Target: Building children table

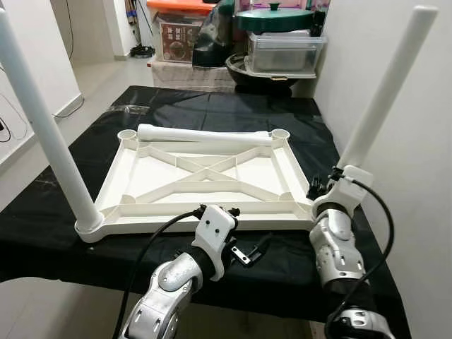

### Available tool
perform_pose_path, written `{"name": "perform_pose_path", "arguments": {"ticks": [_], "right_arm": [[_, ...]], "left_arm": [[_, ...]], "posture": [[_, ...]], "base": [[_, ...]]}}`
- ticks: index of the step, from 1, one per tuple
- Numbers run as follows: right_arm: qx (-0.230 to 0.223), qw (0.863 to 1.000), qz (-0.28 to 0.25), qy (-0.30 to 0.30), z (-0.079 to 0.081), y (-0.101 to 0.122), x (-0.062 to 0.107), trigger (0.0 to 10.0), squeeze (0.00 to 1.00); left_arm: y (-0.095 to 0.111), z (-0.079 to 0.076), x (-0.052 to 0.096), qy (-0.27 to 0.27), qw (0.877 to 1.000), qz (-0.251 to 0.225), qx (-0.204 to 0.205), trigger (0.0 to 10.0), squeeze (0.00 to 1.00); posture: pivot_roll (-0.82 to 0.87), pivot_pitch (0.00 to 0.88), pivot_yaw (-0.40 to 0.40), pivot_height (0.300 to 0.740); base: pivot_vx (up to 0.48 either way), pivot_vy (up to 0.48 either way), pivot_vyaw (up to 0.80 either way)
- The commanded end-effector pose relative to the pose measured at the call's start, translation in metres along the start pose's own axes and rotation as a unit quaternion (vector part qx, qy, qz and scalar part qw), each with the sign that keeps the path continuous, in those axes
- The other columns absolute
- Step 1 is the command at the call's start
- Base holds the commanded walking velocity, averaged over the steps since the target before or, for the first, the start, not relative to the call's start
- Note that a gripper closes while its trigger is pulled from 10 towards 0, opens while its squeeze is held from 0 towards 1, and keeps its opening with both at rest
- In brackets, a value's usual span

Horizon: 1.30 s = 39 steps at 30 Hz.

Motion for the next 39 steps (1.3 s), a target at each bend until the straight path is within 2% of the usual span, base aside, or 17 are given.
{"name": "perform_pose_path", "arguments": {"ticks": [1,4,5,8,11,12,14,23,24,29,31,33,34,35,36,37,39], "right_arm": [[-0.01,0.998,0.017,0.057,0.016,-0.003,-0.001,10.0,0.0],[-0.005,0.995,0.039,0.095,0.019,-0.005,0.0,10.0,0.0],[-0.007,0.979,0.089,0.182,0.032,-0.011,0.008,10.0,0.0],[-0.011,0.963,0.122,0.239,0.041,-0.015,0.017,10.0,0.0],[-0.011,0.917,0.18,0.356,0.06,-0.016,0.041,10.0,0.0],[-0.011,0.917,0.18,0.356,0.06,-0.016,0.041,10.0,0.0],[0.008,0.87,0.218,0.443,0.072,-0.016,0.059,10.0,0.0],[0.019,0.811,0.261,0.523,0.087,-0.026,0.073,10.0,0.0],[0.021,0.807,0.267,0.526,0.089,-0.029,0.074,0.0,0.0],[0.03,0.822,0.259,0.506,0.088,-0.032,0.067,0.0,0.0],[0.029,0.844,0.243,0.477,0.085,-0.031,0.057,0.0,0.0],[0.019,0.902,0.204,0.381,0.071,-0.027,0.031,0.0,0.0],[0.019,0.902,0.204,0.381,0.071,-0.027,0.031,0.0,0.0],[0.015,0.933,0.174,0.313,0.058,-0.022,0.015,0.0,0.0],[0.015,0.933,0.174,0.313,0.058,-0.022,0.015,0.0,0.0],[0.003,0.961,0.145,0.235,0.04,-0.016,0.0,0.0,0.0],[0.003,0.961,0.145,0.235,0.04,-0.016,0.0,0.0,0.0]], "left_arm": [[-0.002,-0.002,-0.001,-0.003,1.0,0.003,0.004,10.0,0.0],[-0.002,-0.002,-0.001,-0.002,1.0,0.003,0.004,10.0,0.0],[-0.002,-0.002,-0.002,-0.003,1.0,0.003,0.004,10.0,0.0],[-0.002,-0.003,-0.002,-0.003,1.0,0.002,0.004,10.0,0.0],[-0.002,-0.003,-0.002,-0.003,1.0,0.002,0.004,10.0,0.0],[-0.002,-0.003,-0.002,-0.003,1.0,0.002,0.004,10.0,0.0],[-0.001,-0.003,-0.002,-0.004,1.0,0.001,0.003,10.0,0.0],[-0.002,-0.002,-0.002,-0.004,1.0,0.001,0.0,10.0,0.0],[-0.001,-0.001,-0.002,-0.004,1.0,0.001,0.0,10.0,0.0],[-0.001,-0.002,-0.001,-0.005,1.0,0.001,-0.001,10.0,0.0],[-0.001,-0.002,-0.001,-0.005,1.0,0.001,-0.001,10.0,0.0],[-0.001,-0.003,-0.001,-0.006,1.0,0.001,-0.001,10.0,0.0],[-0.001,-0.003,-0.001,-0.006,1.0,0.001,-0.001,10.0,0.0],[-0.001,-0.003,-0.001,-0.007,1.0,0.001,0.0,10.0,0.0],[-0.001,-0.003,-0.001,-0.007,1.0,0.001,0.0,10.0,0.0],[-0.001,-0.004,-0.001,-0.007,1.0,0.001,0.0,10.0,0.0],[-0.001,-0.004,-0.001,-0.007,1.0,0.001,0.0,10.0,0.0]], "posture": [[0.06,0.0,-0.04,0.74],[0.06,0.0,-0.04,0.74],[0.06,0.0,-0.041,0.74],[0.06,0.0,-0.041,0.74],[0.06,0.0,-0.043,0.74],[0.06,0.0,-0.043,0.74],[0.06,0.0,-0.043,0.74],[0.07,0.0,-0.047,0.74],[0.07,0.0,-0.047,0.74],[0.08,0.0,-0.046,0.74],[0.08,0.0,-0.046,0.74],[0.07,0.0,-0.044,0.74],[0.07,0.0,-0.044,0.74],[0.07,0.0,-0.043,0.74],[0.07,0.0,-0.043,0.74],[0.07,0.0,-0.043,0.74],[0.07,0.0,-0.043,0.74]], "base": [[0.0,0.0,0.0],[0.0,0.0,0.0],[0.0,0.0,0.0],[0.0,0.0,0.0],[0.0,0.0,0.0],[0.0,0.0,0.0],[0.0,0.0,0.0],[0.0,0.0,0.0],[0.0,0.0,0.0],[0.0,0.0,0.0],[0.0,0.0,0.0],[0.0,0.0,0.0],[0.0,0.0,0.0],[0.0,0.0,0.0],[0.0,0.0,0.0],[0.0,0.0,0.0],[0.0,0.0,0.0]]}}
Point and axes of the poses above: a point about 5 cm out from each wrist's last joint towards the gripper, its own x axis pointing back from the gripper into the wrist, its own y axis along the axis of the wrist's last joint, z = x × y, the point moved 6 cm from there along -x, pointing out of the wrist towards the gripper, and after that the axes turned 15 degrees about -x, right-handed, at the moved point
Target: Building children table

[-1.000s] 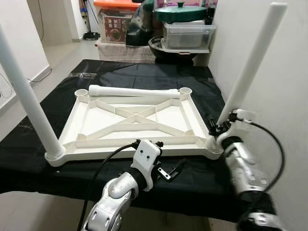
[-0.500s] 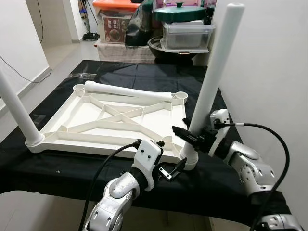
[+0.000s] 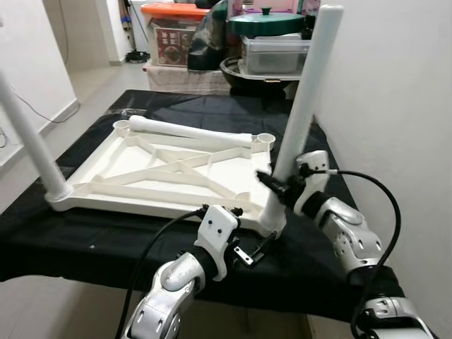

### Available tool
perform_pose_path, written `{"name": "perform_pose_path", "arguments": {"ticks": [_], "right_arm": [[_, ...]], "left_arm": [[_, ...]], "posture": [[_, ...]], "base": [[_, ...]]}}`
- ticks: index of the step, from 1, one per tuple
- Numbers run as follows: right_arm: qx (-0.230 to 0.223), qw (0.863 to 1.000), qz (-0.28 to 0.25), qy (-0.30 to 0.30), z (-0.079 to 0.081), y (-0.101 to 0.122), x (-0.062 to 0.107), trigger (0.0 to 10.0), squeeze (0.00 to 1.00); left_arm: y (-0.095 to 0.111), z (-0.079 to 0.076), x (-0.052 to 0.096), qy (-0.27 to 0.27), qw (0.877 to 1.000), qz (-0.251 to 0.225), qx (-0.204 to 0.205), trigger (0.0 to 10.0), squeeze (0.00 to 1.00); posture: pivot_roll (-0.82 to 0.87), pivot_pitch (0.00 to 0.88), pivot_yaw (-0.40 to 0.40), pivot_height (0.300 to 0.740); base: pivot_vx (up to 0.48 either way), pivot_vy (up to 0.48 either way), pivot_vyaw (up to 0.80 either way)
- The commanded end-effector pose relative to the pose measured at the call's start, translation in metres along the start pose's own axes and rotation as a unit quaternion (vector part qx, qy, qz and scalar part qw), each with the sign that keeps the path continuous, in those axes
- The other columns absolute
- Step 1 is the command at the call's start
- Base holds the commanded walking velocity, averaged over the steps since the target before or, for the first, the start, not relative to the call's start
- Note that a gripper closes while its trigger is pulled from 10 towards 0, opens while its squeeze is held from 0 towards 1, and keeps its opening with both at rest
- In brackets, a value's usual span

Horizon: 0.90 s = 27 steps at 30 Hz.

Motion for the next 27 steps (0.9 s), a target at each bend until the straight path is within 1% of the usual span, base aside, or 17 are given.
{"name": "perform_pose_path", "arguments": {"ticks": [1,2,3,5,6,7,8,9,14,16,17,18,19,20,22,23,27], "right_arm": [[-0.05,0.998,-0.012,-0.036,-0.015,-0.001,0.003,0.0,0.0],[-0.062,0.989,-0.041,-0.126,-0.039,0.002,0.008,0.0,0.0],[-0.077,0.971,-0.064,-0.218,-0.062,0.001,0.018,0.0,0.0],[-0.077,0.971,-0.064,-0.218,-0.062,0.001,0.018,0.0,0.0],[-0.072,0.944,-0.088,-0.309,-0.079,-0.001,0.034,0.0,0.0],[-0.072,0.944,-0.088,-0.309,-0.079,-0.001,0.034,0.0,0.0],[-0.065,0.916,-0.11,-0.381,-0.087,-0.005,0.049,0.0,0.0],[-0.06,0.896,-0.125,-0.422,-0.09,-0.007,0.059,0.0,0.0],[-0.061,0.875,-0.135,-0.461,-0.088,-0.014,0.065,0.0,0.0],[-0.065,0.878,-0.129,-0.457,-0.085,-0.017,0.062,0.0,0.0],[-0.062,0.885,-0.129,-0.443,-0.08,-0.017,0.055,7.7,0.0],[-0.072,0.9,-0.13,-0.41,-0.072,-0.016,0.045,10.0,1.0],[-0.072,0.9,-0.13,-0.41,-0.072,-0.016,0.045,10.0,1.0],[-0.066,0.917,-0.134,-0.37,-0.063,-0.011,0.035,10.0,1.0],[-0.058,0.923,-0.139,-0.355,-0.06,-0.006,0.031,10.0,1.0],[-0.058,0.931,-0.144,-0.331,-0.057,-0.001,0.027,10.0,0.0],[-0.064,0.944,-0.151,-0.286,-0.049,0.009,0.021,10.0,0.0]], "left_arm": [[-0.001,-0.002,0.0,-0.004,1.0,0.002,0.001,10.0,0.0],[-0.001,-0.002,-0.001,-0.004,1.0,0.002,0.002,10.0,0.0],[0.0,-0.003,-0.001,-0.004,1.0,0.001,0.002,10.0,0.0],[0.0,-0.003,-0.001,-0.004,1.0,0.001,0.002,10.0,0.0],[0.0,-0.003,-0.001,-0.004,1.0,0.001,0.002,10.0,0.0],[0.0,-0.003,-0.001,-0.004,1.0,0.001,0.002,10.0,0.0],[0.0,-0.003,-0.002,-0.004,1.0,0.0,0.002,10.0,0.0],[0.0,-0.003,-0.002,-0.004,1.0,0.0,0.002,10.0,0.0],[0.0,-0.003,-0.002,-0.003,1.0,0.0,0.002,10.0,0.0],[0.0,-0.002,-0.001,-0.003,1.0,0.0,0.002,10.0,0.0],[-0.001,-0.002,-0.001,-0.003,1.0,0.0,0.002,10.0,0.0],[0.0,-0.002,-0.002,-0.003,1.0,0.0,0.002,10.0,0.0],[0.0,-0.002,-0.002,-0.003,1.0,0.0,0.002,10.0,0.0],[0.0,-0.002,-0.002,-0.003,1.0,0.0,0.002,10.0,0.0],[0.0,-0.002,-0.002,-0.003,1.0,0.0,0.002,10.0,0.0],[0.0,-0.002,-0.002,-0.003,1.0,0.0,0.002,10.0,0.0],[0.0,-0.002,-0.002,-0.004,1.0,0.0,0.002,10.0,0.0]], "posture": [[0.07,0.0,-0.043,0.74],[0.06,0.0,-0.044,0.74],[0.06,0.0,-0.046,0.74],[0.06,0.0,-0.046,0.74],[0.07,0.0,-0.048,0.74],[0.07,0.0,-0.048,0.74],[0.06,0.0,-0.048,0.74],[0.06,0.0,-0.048,0.74],[0.07,0.0,-0.049,0.74],[0.07,0.0,-0.049,0.74],[0.07,0.0,-0.053,0.74],[0.07,0.0,-0.053,0.74],[0.07,0.0,-0.053,0.74],[0.07,0.0,-0.053,0.74],[0.07,0.0,-0.053,0.74],[0.07,0.0,-0.053,0.74],[0.07,0.0,-0.054,0.74]], "base": [[0.0,0.0,0.0],[0.0,0.0,0.0],[0.0,0.0,0.0],[0.0,0.0,0.0],[0.0,0.0,0.0],[0.0,0.0,0.0],[0.0,0.0,0.0],[0.0,0.0,0.0],[0.0,0.0,0.0],[0.0,0.0,0.0],[0.0,0.0,0.0],[0.0,0.0,0.0],[0.0,0.0,0.0],[0.0,0.0,0.0],[0.0,0.0,0.0],[0.0,0.0,0.0],[0.0,0.0,0.0]]}}
Point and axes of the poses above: a point about 5 cm out from each wrist's last joint towards the gripper, its own x axis pointing back from the gripper into the wrist, its own y axis along the axis of the wrist's last joint, z = x × y, the point moved 6 cm from there along -x, pointing out of the wrist towards the gripper, and after that the axes turned 15 degrees about -x, right-handed, at the moved point
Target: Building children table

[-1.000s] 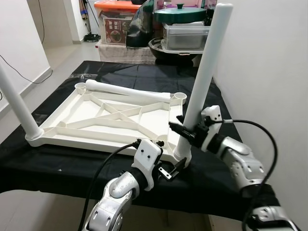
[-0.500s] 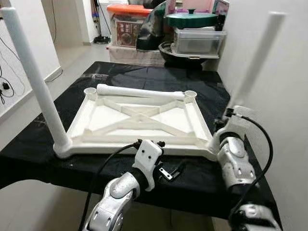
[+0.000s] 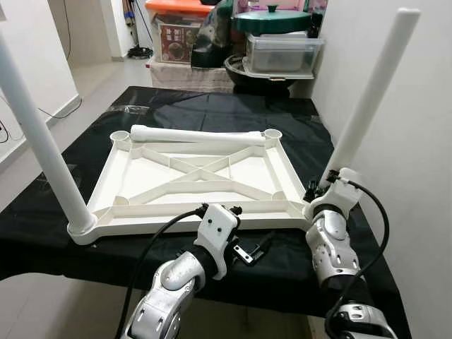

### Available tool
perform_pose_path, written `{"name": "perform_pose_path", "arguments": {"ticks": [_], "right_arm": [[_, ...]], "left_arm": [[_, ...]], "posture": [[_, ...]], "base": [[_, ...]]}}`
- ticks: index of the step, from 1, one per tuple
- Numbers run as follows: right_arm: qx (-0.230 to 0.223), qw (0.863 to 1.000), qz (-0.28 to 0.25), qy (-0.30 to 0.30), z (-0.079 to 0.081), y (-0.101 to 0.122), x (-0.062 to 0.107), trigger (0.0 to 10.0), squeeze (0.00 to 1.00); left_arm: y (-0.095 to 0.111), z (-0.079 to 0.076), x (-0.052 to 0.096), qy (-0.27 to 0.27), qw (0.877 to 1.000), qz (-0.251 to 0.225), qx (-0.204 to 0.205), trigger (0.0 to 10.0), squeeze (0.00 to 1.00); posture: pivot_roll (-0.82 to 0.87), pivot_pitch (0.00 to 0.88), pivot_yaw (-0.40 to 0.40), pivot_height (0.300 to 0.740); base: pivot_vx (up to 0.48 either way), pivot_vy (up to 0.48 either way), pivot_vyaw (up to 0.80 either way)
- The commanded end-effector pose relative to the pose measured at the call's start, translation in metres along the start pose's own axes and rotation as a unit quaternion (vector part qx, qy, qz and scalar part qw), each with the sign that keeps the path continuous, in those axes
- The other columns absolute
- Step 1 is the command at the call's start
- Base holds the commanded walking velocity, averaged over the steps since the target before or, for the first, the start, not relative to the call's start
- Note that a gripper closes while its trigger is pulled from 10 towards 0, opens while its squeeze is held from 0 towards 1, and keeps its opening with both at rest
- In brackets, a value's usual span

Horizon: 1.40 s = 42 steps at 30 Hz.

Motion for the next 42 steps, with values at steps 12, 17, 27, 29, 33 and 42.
{"name": "perform_pose_path", "arguments": {"ticks": [12,17,27,29,33,42], "right_arm": [[0.054,0.854,0.199,0.478,0.079,-0.006,0.058,10.0,0.0],[0.051,0.798,0.23,0.555,0.089,-0.006,0.081,10.0,0.0],[0.048,0.764,0.259,0.589,0.094,-0.011,0.091,0.0,0.0],[0.048,0.764,0.259,0.589,0.094,-0.011,0.091,0.0,0.0],[0.062,0.827,0.217,0.514,0.09,-0.012,0.063,0.0,0.0],[0.036,0.999,0.026,0.029,-0.016,0.031,-0.017,0.0,0.0]], "left_arm": [[0.0,-0.002,-0.002,-0.004,1.0,0.0,0.001,10.0,0.0],[-0.002,-0.001,-0.002,-0.003,1.0,0.002,0.001,10.0,0.0],[-0.005,0.0,-0.001,-0.002,1.0,0.004,0.003,10.0,0.0],[-0.005,0.0,-0.001,-0.002,1.0,0.004,0.003,10.0,0.0],[-0.005,-0.001,-0.001,-0.003,1.0,0.005,0.003,10.0,0.0],[-0.004,-0.001,-0.001,-0.005,1.0,0.004,0.002,10.0,0.0]], "posture": [[0.11,0.0,-0.069,0.74],[0.11,0.0,-0.071,0.74],[0.11,0.0,-0.07,0.74],[0.11,0.0,-0.07,0.74],[0.11,0.0,-0.063,0.74],[0.1,0.0,-0.056,0.74]], "base": [[0.0,0.0,0.0],[0.0,0.0,0.0],[0.0,0.0,0.0],[0.0,0.0,0.0],[0.0,0.0,0.0],[0.0,0.0,0.0]]}}
Point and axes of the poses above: a point about 5 cm out from each wrist's last joint towards the gripper, its own x axis pointing back from the gripper into the wrist, its own y axis along the axis of the wrist's last joint, z = x × y, the point moved 6 cm from there along -x, pointing out of the wrist towards the gripper, and after that the axes turned 15 degrees about -x, right-handed, at the moved point
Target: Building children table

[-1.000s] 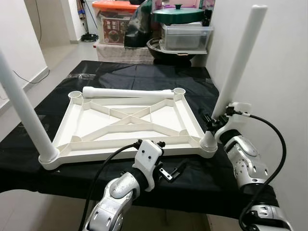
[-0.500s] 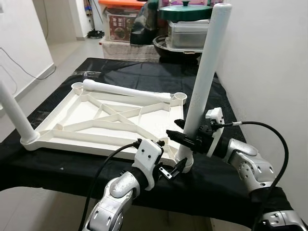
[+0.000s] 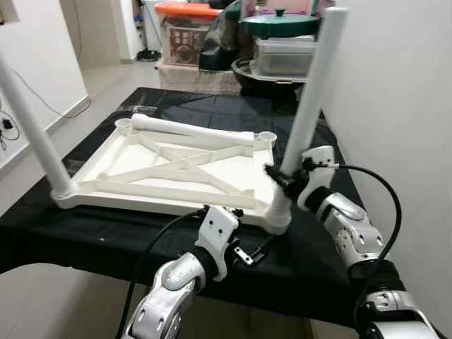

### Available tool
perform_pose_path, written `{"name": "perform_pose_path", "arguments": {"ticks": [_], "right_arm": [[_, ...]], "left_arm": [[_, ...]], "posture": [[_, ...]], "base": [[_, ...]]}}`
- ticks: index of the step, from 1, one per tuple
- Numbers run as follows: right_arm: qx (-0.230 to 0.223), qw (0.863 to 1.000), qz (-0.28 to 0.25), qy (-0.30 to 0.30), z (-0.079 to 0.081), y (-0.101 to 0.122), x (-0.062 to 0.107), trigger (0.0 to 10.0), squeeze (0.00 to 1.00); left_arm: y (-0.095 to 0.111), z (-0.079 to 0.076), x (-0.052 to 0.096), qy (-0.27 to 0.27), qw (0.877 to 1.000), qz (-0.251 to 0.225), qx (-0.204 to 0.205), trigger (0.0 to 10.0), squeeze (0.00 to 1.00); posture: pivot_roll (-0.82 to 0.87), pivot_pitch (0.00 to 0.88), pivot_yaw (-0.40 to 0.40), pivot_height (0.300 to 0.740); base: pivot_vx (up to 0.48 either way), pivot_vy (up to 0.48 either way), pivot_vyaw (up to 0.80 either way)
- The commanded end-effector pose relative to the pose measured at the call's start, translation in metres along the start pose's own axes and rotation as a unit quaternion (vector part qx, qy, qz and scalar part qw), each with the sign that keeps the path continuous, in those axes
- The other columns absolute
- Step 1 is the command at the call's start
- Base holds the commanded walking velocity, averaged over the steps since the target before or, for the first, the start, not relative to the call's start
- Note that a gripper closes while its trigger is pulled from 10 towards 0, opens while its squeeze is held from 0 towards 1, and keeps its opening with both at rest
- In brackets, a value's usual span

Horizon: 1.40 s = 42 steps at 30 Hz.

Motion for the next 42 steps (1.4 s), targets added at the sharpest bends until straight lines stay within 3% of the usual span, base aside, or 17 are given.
{"name": "perform_pose_path", "arguments": {"ticks": [1,5,11,12,13,14,15,16,19,20,26,29,31,33,34,36,42], "right_arm": [[-0.037,0.984,-0.048,-0.168,-0.059,0.012,0.014,0.0,0.0],[-0.033,0.95,-0.088,-0.297,-0.088,0.015,0.036,0.0,0.0],[-0.072,0.929,-0.079,-0.354,-0.076,-0.013,0.046,0.0,0.0],[-0.08,0.933,-0.074,-0.343,-0.068,-0.018,0.041,3.9,0.0],[-0.08,0.933,-0.074,-0.343,-0.068,-0.018,0.041,3.9,0.0],[-0.074,0.941,-0.076,-0.32,-0.06,-0.017,0.034,10.0,0.14],[-0.074,0.941,-0.076,-0.32,-0.06,-0.017,0.034,10.0,0.14],[-0.079,0.954,-0.078,-0.28,-0.049,-0.014,0.025,10.0,1.0],[-0.031,0.966,-0.115,-0.229,-0.04,0.007,0.018,10.0,1.0],[-0.016,0.967,-0.132,-0.216,-0.042,0.017,0.019,10.0,0.0],[-0.083,0.987,-0.091,-0.099,-0.047,0.022,0.016,10.0,0.0],[-0.09,0.992,-0.009,0.088,-0.011,0.012,0.024,10.0,0.0],[-0.09,0.992,-0.009,0.088,-0.011,0.012,0.024,10.0,0.0],[-0.074,0.985,0.019,0.153,0.005,0.007,0.031,10.0,0.0],[-0.031,0.954,0.083,0.286,0.043,-0.01,0.053,10.0,0.0],[-0.031,0.954,0.083,0.286,0.043,-0.01,0.053,10.0,0.0],[-0.024,0.904,0.137,0.404,0.079,-0.026,0.077,10.0,0.0]], "left_arm": [[0.0,-0.001,-0.001,-0.004,1.0,-0.001,0.0,10.0,0.0],[0.001,-0.001,-0.001,-0.005,1.0,-0.002,0.0,10.0,0.0],[0.002,-0.001,-0.001,-0.006,1.0,-0.004,-0.002,10.0,0.0],[0.002,-0.001,-0.001,-0.006,1.0,-0.004,-0.003,10.0,0.0],[0.002,-0.001,-0.001,-0.006,1.0,-0.004,-0.003,10.0,0.0],[0.002,-0.001,-0.001,-0.006,1.0,-0.005,-0.004,10.0,0.0],[0.002,-0.001,-0.001,-0.006,1.0,-0.005,-0.004,10.0,0.0],[0.003,-0.001,-0.002,-0.006,1.0,-0.005,-0.004,10.0,0.0],[0.003,-0.001,-0.002,-0.006,1.0,-0.006,-0.004,10.0,0.0],[0.003,-0.001,-0.002,-0.007,1.0,-0.006,-0.003,10.0,0.0],[0.004,-0.003,-0.003,-0.009,1.0,-0.007,-0.003,10.0,0.0],[0.004,-0.004,-0.004,-0.011,1.0,-0.007,-0.004,10.0,0.0],[0.004,-0.004,-0.004,-0.011,1.0,-0.007,-0.004,10.0,0.0],[0.004,-0.004,-0.004,-0.011,1.0,-0.007,-0.004,10.0,0.0],[0.004,-0.003,-0.004,-0.012,1.0,-0.008,-0.005,10.0,0.0],[0.004,-0.003,-0.004,-0.012,1.0,-0.008,-0.005,10.0,0.0],[0.002,-0.002,-0.004,-0.012,1.0,-0.006,-0.006,10.0,0.0]], "posture": [[0.1,0.0,-0.056,0.74],[0.1,0.0,-0.055,0.74],[0.1,0.0,-0.056,0.74],[0.1,0.0,-0.057,0.74],[0.1,0.0,-0.057,0.74],[0.1,0.0,-0.057,0.74],[0.1,0.0,-0.057,0.74],[0.1,0.0,-0.055,0.74],[0.1,0.0,-0.055,0.74],[0.09,0.0,-0.055,0.74],[0.09,0.0,-0.055,0.74],[0.09,0.0,-0.055,0.74],[0.09,0.0,-0.055,0.74],[0.09,0.0,-0.057,0.74],[0.09,0.0,-0.054,0.74],[0.09,0.0,-0.054,0.74],[0.1,0.0,-0.054,0.74]], "base": [[0.0,0.0,0.0],[0.0,0.0,0.0],[0.0,0.0,0.0],[0.0,0.0,0.0],[0.0,0.0,0.0],[0.0,0.0,0.0],[0.0,0.0,0.0],[0.0,0.0,0.0],[0.0,0.0,0.0],[0.0,0.0,0.0],[0.0,0.0,0.0],[0.0,0.0,0.0],[0.0,0.0,0.0],[0.0,0.0,0.0],[0.0,0.0,0.0],[0.0,0.0,0.0],[0.0,0.0,0.0]]}}
Point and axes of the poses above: a point about 5 cm out from each wrist's last joint towards the gripper, its own x axis pointing back from the gripper into the wrist, its own y axis along the axis of the wrist's last joint, z = x × y, the point moved 6 cm from there along -x, pointing out of the wrist towards the gripper, and after that the axes turned 15 degrees about -x, right-handed, at the moved point
